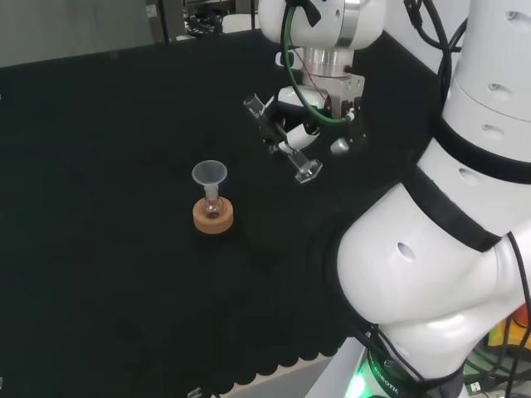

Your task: Pour the water from the graduated cylinder into the round-bottom flask.

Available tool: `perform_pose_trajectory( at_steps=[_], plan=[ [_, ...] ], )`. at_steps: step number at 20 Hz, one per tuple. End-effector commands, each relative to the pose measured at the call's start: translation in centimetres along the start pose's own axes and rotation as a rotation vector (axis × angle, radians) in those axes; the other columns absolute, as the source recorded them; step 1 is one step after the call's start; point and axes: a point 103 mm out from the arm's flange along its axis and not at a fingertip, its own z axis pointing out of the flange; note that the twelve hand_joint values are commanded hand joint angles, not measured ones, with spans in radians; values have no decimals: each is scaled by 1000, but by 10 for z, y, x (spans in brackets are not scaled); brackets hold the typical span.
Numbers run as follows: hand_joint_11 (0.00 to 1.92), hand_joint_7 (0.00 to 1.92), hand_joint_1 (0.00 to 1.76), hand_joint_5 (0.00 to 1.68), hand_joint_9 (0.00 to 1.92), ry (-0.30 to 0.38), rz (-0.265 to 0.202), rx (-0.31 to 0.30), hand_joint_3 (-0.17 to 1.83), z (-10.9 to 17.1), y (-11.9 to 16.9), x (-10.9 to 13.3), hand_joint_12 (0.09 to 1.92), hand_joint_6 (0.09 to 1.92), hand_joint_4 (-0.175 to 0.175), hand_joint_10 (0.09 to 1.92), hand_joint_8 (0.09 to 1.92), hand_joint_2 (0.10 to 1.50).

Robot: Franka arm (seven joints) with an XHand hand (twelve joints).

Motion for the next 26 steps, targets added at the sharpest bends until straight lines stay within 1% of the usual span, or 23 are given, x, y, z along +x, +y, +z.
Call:
perform_pose_trajectory(
  at_steps=[1, 5, 7, 11, 14, 16, 18, 26],
  plan=[
    [1383, 1072, 1270, 1040, 1557, -80, 5, 162, -2, 12, -18, 20, 689, 899, -175, 87, 888, 1080],
    [1383, 1074, 1270, 1042, 1558, -86, 6, 229, -2, 16, -16, 21, 689, 896, -175, 87, 885, 1080],
    [1383, 1075, 1270, 1043, 1558, -99, 3, 258, -2, 16, -15, 22, 689, 895, -175, 87, 883, 1079],
    [1382, 1076, 1271, 1044, 1558, -133, -3, 338, -2, 16, -13, 26, 688, 893, -175, 87, 881, 1079],
    [1383, 1078, 1271, 1045, 1559, -145, -2, 396, -2, 18, -11, 28, 687, 891, -175, 87, 879, 1078],
    [1383, 1078, 1271, 1046, 1559, -159, -1, 424, -2, 19, -11, 30, 687, 890, -175, 87, 878, 1078],
    [1383, 1079, 1271, 1046, 1559, -173, -2, 447, -2, 19, -10, 32, 687, 889, -175, 87, 877, 1077],
    [1386, 1080, 1271, 1047, 1560, -206, -8, 499, -1, 17, -13, 38, 686, 887, -175, 87, 874, 1077]
  ],
)
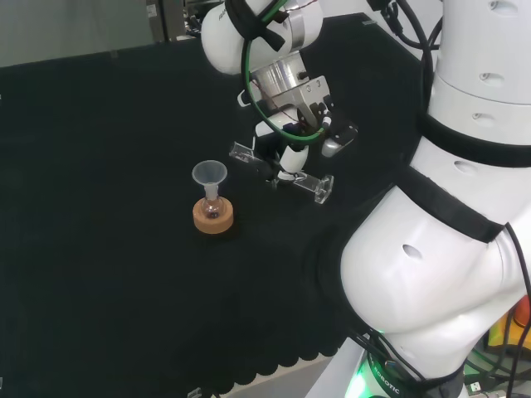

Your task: Pour the water from the graduated cylinder into the round-bottom flask.

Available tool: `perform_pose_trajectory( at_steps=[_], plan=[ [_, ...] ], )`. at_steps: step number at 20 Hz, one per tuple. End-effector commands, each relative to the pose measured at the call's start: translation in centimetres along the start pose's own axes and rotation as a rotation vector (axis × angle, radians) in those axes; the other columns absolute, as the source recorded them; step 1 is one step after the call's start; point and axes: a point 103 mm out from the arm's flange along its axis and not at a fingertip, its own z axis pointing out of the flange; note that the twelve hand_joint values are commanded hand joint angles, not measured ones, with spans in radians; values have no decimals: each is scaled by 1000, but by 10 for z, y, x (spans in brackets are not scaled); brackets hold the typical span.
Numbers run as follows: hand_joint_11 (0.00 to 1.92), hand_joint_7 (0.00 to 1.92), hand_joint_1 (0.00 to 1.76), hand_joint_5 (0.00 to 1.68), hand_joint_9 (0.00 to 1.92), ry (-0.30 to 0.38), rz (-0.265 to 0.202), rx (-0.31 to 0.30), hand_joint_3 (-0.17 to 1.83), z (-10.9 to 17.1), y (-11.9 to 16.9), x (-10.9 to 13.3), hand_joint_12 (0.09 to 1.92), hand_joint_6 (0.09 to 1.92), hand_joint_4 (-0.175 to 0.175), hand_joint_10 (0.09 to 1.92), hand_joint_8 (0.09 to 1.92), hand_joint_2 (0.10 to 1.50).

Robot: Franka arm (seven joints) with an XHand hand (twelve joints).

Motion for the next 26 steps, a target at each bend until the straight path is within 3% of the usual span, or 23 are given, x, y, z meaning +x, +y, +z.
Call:
perform_pose_trajectory(
  at_steps=[1, 9, 26],
  plan=[
    [1386, 1080, 1271, 1047, 1560, -21, -6, 38, -1, -2, -1, 5, 686, 887, -175, 87, 874, 1077],
    [1385, 1082, 1271, 1048, 1563, -62, -11, 113, -1, -13, 2, 20, 684, 886, -175, 87, 872, 1076],
    [1387, 1086, 1272, 1052, 1569, -97, 34, 257, -1, -26, 10, 36, 680, 880, -175, 87, 865, 1075]
  ],
)
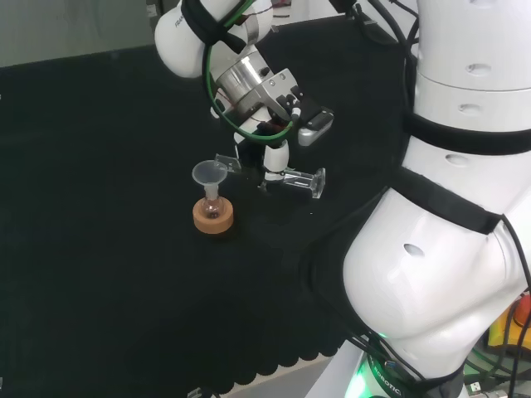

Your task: Pour the water from the graduated cylinder into the round-bottom flask.

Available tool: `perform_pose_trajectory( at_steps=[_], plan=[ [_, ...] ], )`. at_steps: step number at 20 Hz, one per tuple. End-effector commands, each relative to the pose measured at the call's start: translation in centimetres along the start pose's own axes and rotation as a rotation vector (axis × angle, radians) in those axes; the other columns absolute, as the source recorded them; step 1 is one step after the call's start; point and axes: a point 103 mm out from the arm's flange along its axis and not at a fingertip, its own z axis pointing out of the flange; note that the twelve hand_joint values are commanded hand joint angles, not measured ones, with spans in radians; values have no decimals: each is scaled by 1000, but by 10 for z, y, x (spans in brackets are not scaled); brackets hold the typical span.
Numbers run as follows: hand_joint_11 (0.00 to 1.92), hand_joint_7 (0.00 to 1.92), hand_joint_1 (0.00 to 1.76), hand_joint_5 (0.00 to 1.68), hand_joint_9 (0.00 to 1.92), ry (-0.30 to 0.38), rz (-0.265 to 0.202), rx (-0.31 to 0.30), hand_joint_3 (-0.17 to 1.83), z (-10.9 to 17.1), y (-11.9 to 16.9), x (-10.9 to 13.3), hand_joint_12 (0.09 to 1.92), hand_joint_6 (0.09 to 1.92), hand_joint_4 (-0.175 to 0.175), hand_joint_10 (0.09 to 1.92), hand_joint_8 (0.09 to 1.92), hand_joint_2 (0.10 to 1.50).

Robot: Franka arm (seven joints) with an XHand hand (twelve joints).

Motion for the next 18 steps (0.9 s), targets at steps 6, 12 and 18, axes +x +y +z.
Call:
perform_pose_trajectory(
  at_steps=[6, 12, 18],
  plan=[
    [1390, 1088, 1272, 1053, 1571, -13, 31, 69, -1, -10, 0, 7, 680, 878, -175, 87, 863, 1074],
    [1391, 1088, 1272, 1054, 1572, -11, 47, 113, -1, -12, -1, 7, 678, 877, -175, 87, 862, 1074],
    [1392, 1089, 1272, 1054, 1574, -13, 65, 152, -1, -14, -3, 7, 677, 876, -175, 87, 861, 1074]
  ],
)
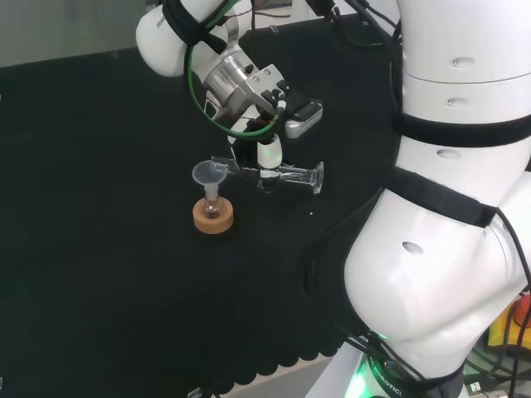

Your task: Pour the water from the graduated cylinder into the round-bottom flask.

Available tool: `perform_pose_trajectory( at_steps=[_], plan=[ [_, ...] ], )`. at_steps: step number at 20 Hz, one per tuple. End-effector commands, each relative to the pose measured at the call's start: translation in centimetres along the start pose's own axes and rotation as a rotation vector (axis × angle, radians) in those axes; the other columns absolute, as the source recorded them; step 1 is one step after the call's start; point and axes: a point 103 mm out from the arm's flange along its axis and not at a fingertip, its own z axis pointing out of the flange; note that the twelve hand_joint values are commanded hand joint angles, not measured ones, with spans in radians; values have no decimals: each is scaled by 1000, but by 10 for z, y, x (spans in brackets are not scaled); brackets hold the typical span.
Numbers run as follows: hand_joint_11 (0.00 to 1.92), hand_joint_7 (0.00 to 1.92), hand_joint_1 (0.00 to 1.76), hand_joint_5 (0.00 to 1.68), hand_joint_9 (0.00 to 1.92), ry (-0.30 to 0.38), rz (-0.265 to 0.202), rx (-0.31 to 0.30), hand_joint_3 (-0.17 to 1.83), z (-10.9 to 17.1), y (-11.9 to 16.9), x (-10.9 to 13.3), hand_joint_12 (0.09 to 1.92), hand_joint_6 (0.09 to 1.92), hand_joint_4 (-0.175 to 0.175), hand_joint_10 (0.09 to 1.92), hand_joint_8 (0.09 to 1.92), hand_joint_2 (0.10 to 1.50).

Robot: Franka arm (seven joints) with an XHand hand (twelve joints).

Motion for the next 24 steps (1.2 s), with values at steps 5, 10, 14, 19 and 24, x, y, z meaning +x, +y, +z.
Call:
perform_pose_trajectory(
  at_steps=[5, 10, 14, 19, 24],
  plan=[
    [1393, 1089, 1272, 1054, 1575, -3, 34, 45, -1, -3, -4, -1, 677, 876, -175, 87, 861, 1073],
    [1393, 1090, 1272, 1055, 1576, -2, 48, 64, -1, -6, -7, -1, 676, 875, -175, 87, 860, 1073],
    [1393, 1090, 1272, 1055, 1576, -7, 50, 72, -1, -8, -7, 1, 675, 875, -175, 87, 859, 1073],
    [1393, 1091, 1272, 1055, 1577, -1, 69, 106, -1, -9, -6, -1, 674, 874, -175, 87, 859, 1073],
    [1393, 1091, 1272, 1056, 1577, -2, 85, 143, -1, -9, -5, -1, 673, 874, -175, 87, 858, 1073]
  ],
)
